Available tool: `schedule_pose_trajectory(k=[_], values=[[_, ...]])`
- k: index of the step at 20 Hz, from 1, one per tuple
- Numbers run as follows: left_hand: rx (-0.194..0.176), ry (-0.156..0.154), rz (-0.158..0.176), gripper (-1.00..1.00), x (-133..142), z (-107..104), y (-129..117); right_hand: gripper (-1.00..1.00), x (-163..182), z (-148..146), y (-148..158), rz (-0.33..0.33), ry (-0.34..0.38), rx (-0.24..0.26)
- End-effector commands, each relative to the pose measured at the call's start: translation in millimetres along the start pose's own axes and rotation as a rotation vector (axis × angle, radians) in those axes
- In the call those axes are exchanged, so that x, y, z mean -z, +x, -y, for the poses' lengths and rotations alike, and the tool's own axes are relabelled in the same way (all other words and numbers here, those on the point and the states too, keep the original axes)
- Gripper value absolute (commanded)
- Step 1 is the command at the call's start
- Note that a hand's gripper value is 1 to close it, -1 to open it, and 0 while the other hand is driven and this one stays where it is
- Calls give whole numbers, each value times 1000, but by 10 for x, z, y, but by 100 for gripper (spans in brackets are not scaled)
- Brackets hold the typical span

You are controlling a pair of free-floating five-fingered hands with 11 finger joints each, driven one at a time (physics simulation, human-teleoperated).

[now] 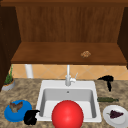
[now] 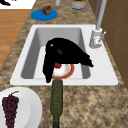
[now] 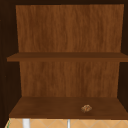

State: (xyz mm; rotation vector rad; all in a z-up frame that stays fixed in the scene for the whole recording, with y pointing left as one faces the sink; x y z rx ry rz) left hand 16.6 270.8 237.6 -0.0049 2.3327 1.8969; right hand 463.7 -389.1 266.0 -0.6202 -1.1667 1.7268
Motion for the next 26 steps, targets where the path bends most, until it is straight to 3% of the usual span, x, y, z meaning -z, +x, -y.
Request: schedule_pose_trajectory(k=[1, 9, 26], values=[[0, 0, 0, 0, 0, 0, 0, -100, -249, -110, -123, 8, -18, 21], [0, 0, 0, 0, 0, 0, 0, -100, -753, -270, -425, 14, -39, 22], [0, 0, 0, 0, 0, 0, 0, -100, -1730, -615, -1052, 45, -65, 75]])
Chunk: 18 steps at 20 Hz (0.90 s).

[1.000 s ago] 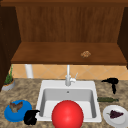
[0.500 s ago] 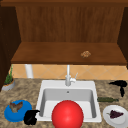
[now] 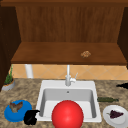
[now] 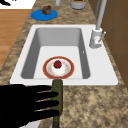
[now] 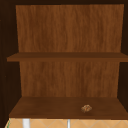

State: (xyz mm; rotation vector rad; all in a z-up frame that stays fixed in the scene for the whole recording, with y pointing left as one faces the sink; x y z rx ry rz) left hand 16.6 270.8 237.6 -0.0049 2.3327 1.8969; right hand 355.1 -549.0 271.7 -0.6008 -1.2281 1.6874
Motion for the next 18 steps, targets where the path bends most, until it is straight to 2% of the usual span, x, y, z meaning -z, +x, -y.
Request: schedule_pose_trajectory(k=[1, 5, 10, 18], values=[[0, 0, 0, 0, 0, 0, 0, -100, -204, -35, -141, 21, -24, 42], [0, 0, 0, 0, 0, 0, 0, -100, -449, 24, -288, 22, -24, 44], [0, 0, 0, 0, 0, 0, 0, -100, -693, 276, -386, -5, -6, 81], [0, 0, 0, 0, 0, 0, 0, -100, -931, 755, -348, -45, 16, 69]])
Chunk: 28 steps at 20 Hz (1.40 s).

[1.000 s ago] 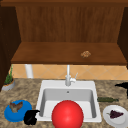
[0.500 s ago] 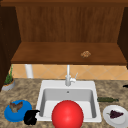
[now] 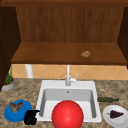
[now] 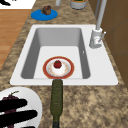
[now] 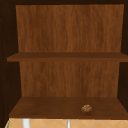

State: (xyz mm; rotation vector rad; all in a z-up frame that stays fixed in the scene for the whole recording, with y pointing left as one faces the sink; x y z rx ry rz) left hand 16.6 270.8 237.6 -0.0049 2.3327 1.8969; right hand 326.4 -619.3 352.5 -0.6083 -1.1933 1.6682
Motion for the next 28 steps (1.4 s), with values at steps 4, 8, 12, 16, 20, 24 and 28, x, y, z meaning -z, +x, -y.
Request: schedule_pose_trajectory(k=[4, 8, 12, 16, 20, 24, 28], values=[[0, 0, 0, 0, 0, 0, 0, -100, -168, 427, 106, -33, 3, 54], [0, 0, 0, 0, 0, 0, 0, -100, -256, 628, 201, -44, 5, 69], [0, 0, 0, 0, 0, 0, 0, -100, -254, 825, 371, -92, 18, 45], [0, 0, 0, 0, 0, 0, 0, -100, -250, 993, 541, -132, 39, 45], [0, 0, 0, 0, 0, 0, 0, -100, -253, 1176, 677, -177, 46, 50], [0, 0, 0, 0, 0, 0, 0, -100, -279, 1286, 763, -233, 96, 136], [0, 0, 0, 0, 0, 0, 0, -100, -267, 1340, 930, -278, 206, 159]])
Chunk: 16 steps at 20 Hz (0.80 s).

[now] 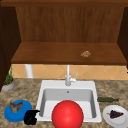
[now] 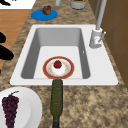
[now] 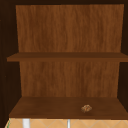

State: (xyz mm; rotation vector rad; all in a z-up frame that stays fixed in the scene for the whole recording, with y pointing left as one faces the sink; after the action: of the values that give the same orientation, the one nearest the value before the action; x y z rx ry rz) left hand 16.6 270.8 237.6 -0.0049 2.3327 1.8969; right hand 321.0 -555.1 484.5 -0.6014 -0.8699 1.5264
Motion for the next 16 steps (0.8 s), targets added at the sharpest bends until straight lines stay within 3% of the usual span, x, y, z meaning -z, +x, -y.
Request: schedule_pose_trajectory(k=[1, 3, 5, 8, 16], values=[[0, 0, 0, 0, 0, 0, 0, -100, -54, 126, 216, -37, 46, 37], [0, 0, 0, 0, 0, 0, 0, -100, -227, 243, 322, -58, 32, 29], [0, 0, 0, 0, 0, 0, 0, -100, -455, 141, 313, -56, 14, 45], [0, 0, 0, 0, 0, 0, 0, -100, -760, 137, 348, -31, -2, 22], [0, 0, 0, 0, 0, 0, 0, -100, -1417, 71, 573, -74, -22, 27]])
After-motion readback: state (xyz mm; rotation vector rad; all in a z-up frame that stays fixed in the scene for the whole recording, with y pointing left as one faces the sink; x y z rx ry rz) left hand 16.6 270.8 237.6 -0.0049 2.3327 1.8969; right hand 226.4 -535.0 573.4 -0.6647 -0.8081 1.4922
